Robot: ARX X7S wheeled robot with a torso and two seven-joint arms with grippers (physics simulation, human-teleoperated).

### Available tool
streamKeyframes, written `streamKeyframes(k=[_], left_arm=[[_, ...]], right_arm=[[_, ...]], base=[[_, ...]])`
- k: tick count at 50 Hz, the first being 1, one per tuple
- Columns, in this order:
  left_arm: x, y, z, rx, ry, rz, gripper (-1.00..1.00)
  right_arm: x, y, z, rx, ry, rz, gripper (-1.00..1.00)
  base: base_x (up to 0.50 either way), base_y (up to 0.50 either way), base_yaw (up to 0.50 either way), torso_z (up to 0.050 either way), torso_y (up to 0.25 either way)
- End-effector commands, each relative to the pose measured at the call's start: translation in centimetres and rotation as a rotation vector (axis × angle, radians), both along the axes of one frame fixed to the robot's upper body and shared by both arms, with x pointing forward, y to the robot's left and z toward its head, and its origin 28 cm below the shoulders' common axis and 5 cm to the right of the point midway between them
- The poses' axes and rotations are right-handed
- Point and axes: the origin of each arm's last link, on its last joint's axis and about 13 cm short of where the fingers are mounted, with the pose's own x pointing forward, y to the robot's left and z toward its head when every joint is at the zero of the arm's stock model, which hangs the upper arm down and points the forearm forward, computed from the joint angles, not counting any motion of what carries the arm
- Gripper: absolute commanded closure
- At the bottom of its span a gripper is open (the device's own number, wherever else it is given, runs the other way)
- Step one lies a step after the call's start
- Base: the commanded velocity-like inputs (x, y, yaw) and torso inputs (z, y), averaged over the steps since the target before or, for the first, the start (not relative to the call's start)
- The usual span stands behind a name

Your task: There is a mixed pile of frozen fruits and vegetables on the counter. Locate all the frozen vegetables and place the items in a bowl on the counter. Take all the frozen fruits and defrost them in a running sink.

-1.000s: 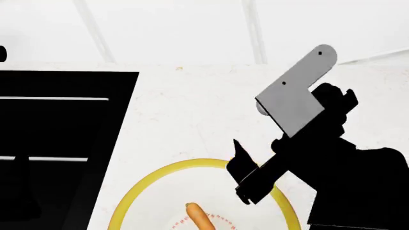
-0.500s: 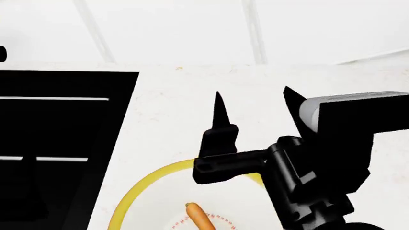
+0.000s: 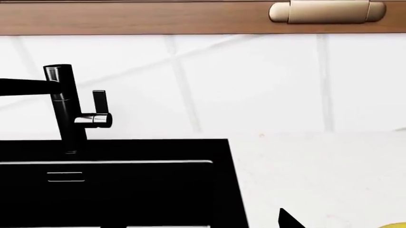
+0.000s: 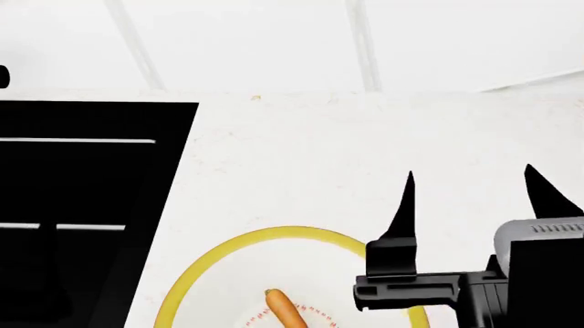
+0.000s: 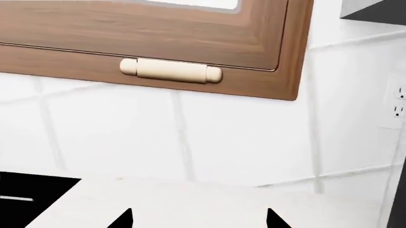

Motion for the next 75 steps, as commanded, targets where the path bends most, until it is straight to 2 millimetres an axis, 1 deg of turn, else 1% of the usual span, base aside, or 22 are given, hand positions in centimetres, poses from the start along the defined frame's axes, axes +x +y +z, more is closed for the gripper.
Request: streamKeyframes(k=[1, 3, 4, 8, 10, 13, 15, 17, 19, 25, 28, 31, 44, 52, 55, 57, 58, 59, 60, 64, 75], left_arm=[[-0.2, 0.1, 0.0, -0.024, -0.02, 0.0, -1.0], [-0.5, 0.3, 0.0, -0.02, -0.019, 0.005, -1.0], [-0.5, 0.4, -0.1, -0.017, -0.019, 0.008, -1.0], [-0.7, 0.5, 0.2, -0.013, -0.023, 0.015, -1.0], [-0.7, 0.5, 0.4, -0.011, -0.028, 0.013, -1.0], [-0.7, 0.5, 0.6, -0.006, -0.035, 0.008, -1.0], [-0.8, 0.5, 0.8, -0.007, -0.038, 0.008, -1.0], [-0.7, 0.5, 0.6, -0.008, -0.037, 0.01, -1.0], [-0.4, 0.6, 0.5, -0.019, -0.034, 0.02, -1.0], [-0.7, 0.9, 0.6, -0.017, -0.044, 0.021, -1.0], [-0.6, 0.9, 0.3, -0.02, -0.043, 0.024, -1.0], [-0.5, 0.9, 0.7, -0.022, -0.046, 0.027, -1.0], [-0.4, 1.0, 1.0, -0.021, -0.056, 0.033, -1.0], [-0.9, 1.3, 1.1, -0.007, -0.06, 0.032, -1.0], [-1.0, 1.6, 1.2, -0.012, -0.063, 0.044, -1.0], [-0.9, 1.6, 1.1, -0.013, -0.061, 0.048, -1.0], [-1.0, 1.6, 1.1, -0.014, -0.062, 0.049, -1.0], [-1.1, 1.7, 0.9, -0.005, -0.059, 0.044, -1.0], [-1.1, 1.6, 0.9, -0.002, -0.058, 0.044, -1.0], [-0.9, 1.6, 0.9, -0.006, -0.06, 0.05, -1.0], [-1.3, 1.8, 1.0, -0.01, -0.068, 0.049, -1.0]], right_arm=[[-1.9, -2.3, 0.7, -0.071, -0.054, -0.061, -1.0], [-1.9, -2.9, 0.7, -0.028, -0.068, -0.047, -1.0], [-1.9, -3.3, 0.6, -0.006, -0.045, -0.048, -1.0], [-2.2, -4.0, 0.1, 0.018, -0.025, -0.045, -1.0], [-2.5, -4.2, 0.2, 0.001, -0.025, -0.039, -1.0], [-2.3, -4.5, 0.4, -0.008, -0.024, -0.039, -1.0], [-2.4, -4.6, 0.5, 0.006, -0.018, -0.034, -1.0], [-2.4, -4.7, 0.4, 0.061, 0.001, -0.016, -1.0], [-2.4, -4.8, 0.2, 0.041, 0.007, -0.022, -1.0], [-2.9, -4.4, 0.3, 0.041, -0.023, 0.004, -1.0], [-3.0, -4.4, 0.2, 0.044, -0.003, -0.019, -1.0], [-3.0, -4.2, 0.3, 0.027, -0.004, -0.002, -1.0], [-3.3, -4.1, 0.7, 0.024, -0.013, -0.017, -1.0], [-3.2, -4.1, 1.4, 0.01, -0.021, -0.022, -1.0], [-3.2, -4.1, 1.6, -0.006, -0.052, -0.008, -1.0], [-3.2, -4.1, 1.5, 0.013, -0.047, -0.01, -1.0], [-3.1, -4.1, 1.4, 0.01, -0.041, -0.01, -1.0], [-3.0, -4.0, 1.2, -0.037, -0.018, -0.009, -1.0], [-3.0, -3.9, 1.2, -0.019, -0.026, -0.008, -1.0], [-3.2, -3.8, 1.4, -0.002, -0.041, -0.003, -1.0], [-3.0, -3.8, 1.2, -0.005, -0.043, 0.0, -1.0]], base=[[0.0, 0.0, 0.0, 0.0, 0.0], [0.0, 0.0, 0.0, 0.0, 0.0], [0.0, 0.0, 0.0, 0.0, 0.0], [0.0, 0.0, 0.0, 0.0, 0.0], [0.0, 0.0, 0.0, 0.0, 0.0], [0.0, 0.0, 0.0, 0.0, 0.0], [0.0, 0.0, 0.0, 0.0, 0.0], [0.0, 0.0, 0.0, 0.0, 0.0], [0.0, 0.0, 0.0, 0.0, 0.0], [0.0, 0.0, 0.0, 0.0, 0.0], [0.0, 0.0, 0.0, 0.0, 0.0], [-0.07, 0.0, 0.0, 0.0, 0.0], [-0.48, 0.05, 0.0, 0.0, 0.0], [-0.47, 0.06, 0.0, 0.0, 0.0], [0.0, 0.0, 0.0, 0.0, 0.0], [0.0, 0.0, 0.0, 0.0, 0.0], [0.0, 0.0, 0.0, 0.0, 0.0], [0.0, 0.0, 0.0, 0.0, 0.0], [0.0, 0.0, 0.0, 0.0, 0.0], [0.0, 0.5, 0.0, 0.0, 0.0], [0.0, 0.5, 0.0, 0.0, 0.0]])
